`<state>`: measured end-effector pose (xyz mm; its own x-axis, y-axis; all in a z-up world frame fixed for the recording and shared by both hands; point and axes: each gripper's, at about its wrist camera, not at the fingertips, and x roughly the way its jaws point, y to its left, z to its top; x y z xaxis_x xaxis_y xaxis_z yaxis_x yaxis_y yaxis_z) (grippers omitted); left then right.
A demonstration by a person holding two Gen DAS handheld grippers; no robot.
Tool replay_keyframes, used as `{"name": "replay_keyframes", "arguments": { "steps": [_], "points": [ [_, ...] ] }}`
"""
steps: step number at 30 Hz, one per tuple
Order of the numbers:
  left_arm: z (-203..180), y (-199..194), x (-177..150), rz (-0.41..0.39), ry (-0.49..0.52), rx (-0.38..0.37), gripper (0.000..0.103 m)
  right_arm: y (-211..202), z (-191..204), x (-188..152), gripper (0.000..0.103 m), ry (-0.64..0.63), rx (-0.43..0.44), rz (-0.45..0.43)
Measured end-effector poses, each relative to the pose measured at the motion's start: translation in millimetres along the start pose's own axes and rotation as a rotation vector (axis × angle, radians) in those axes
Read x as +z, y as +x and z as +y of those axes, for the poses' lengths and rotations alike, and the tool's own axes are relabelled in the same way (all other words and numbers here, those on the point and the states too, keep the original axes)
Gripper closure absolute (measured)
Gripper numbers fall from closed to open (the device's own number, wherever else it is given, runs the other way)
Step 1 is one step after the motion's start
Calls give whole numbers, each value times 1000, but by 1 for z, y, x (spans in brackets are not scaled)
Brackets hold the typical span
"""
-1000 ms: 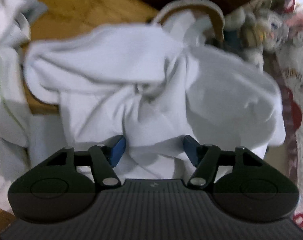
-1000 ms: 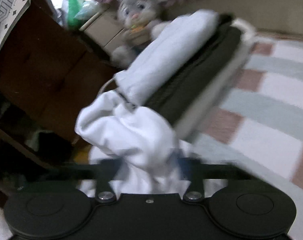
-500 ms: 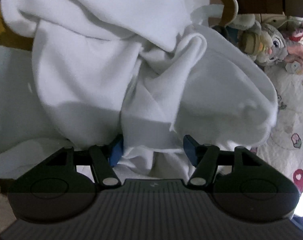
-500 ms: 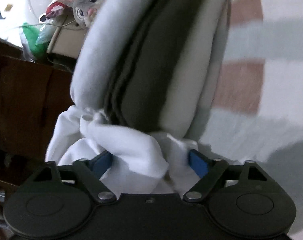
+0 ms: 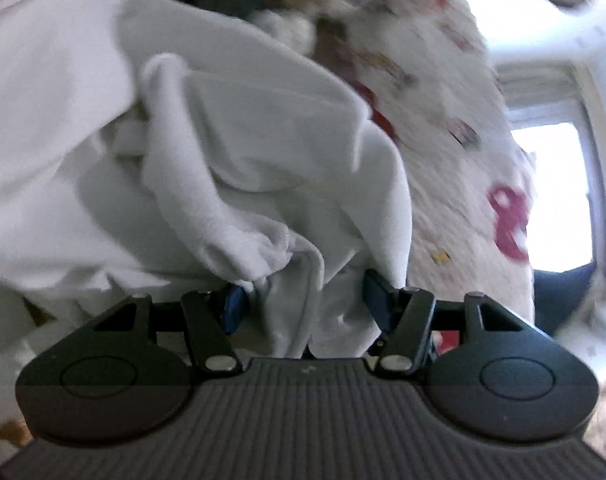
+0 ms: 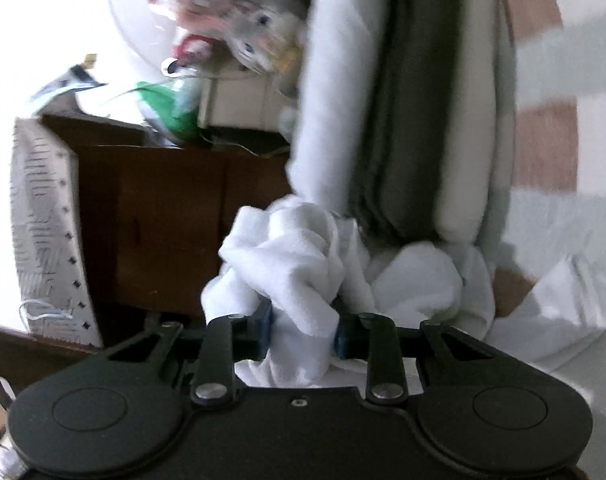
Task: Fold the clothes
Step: 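Lift the white shirt with both grippers and carry it onto the open rug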
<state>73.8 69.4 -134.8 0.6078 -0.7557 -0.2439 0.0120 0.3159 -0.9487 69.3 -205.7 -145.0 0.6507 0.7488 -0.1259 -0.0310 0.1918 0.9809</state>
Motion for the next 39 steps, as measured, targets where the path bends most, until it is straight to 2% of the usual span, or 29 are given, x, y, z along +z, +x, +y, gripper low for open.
{"name": "replay_keyframes", "arguments": {
  "steps": [4,8,11,16,21,24,28,36,39],
  "points": [
    [-21,19,-12,81,35,-93,44,-48,14,2,70,-36,14,-85],
    [-32,40,-36,166,57,-145,44,-86,23,3,70,-109,-20,-153],
    [-45,52,-56,230,104,-157,44,-116,16,-2,70,-101,-37,-200],
    [-79,67,-87,333,220,-120,43,-172,15,-17,70,-122,-59,-267],
    [-103,75,-126,420,287,-181,43,-230,19,-35,70,-157,-53,-326],
    [-133,72,-143,438,379,-229,43,-260,33,-44,71,-209,-43,-357],
    [-168,57,-167,441,524,-244,43,-297,49,-57,71,-276,-32,-390],
    [-203,42,-202,463,597,-358,44,-344,73,-83,72,-386,-48,-439],
    [-240,46,-209,476,645,-408,44,-363,97,-85,72,-461,-50,-478]
  ]
}}
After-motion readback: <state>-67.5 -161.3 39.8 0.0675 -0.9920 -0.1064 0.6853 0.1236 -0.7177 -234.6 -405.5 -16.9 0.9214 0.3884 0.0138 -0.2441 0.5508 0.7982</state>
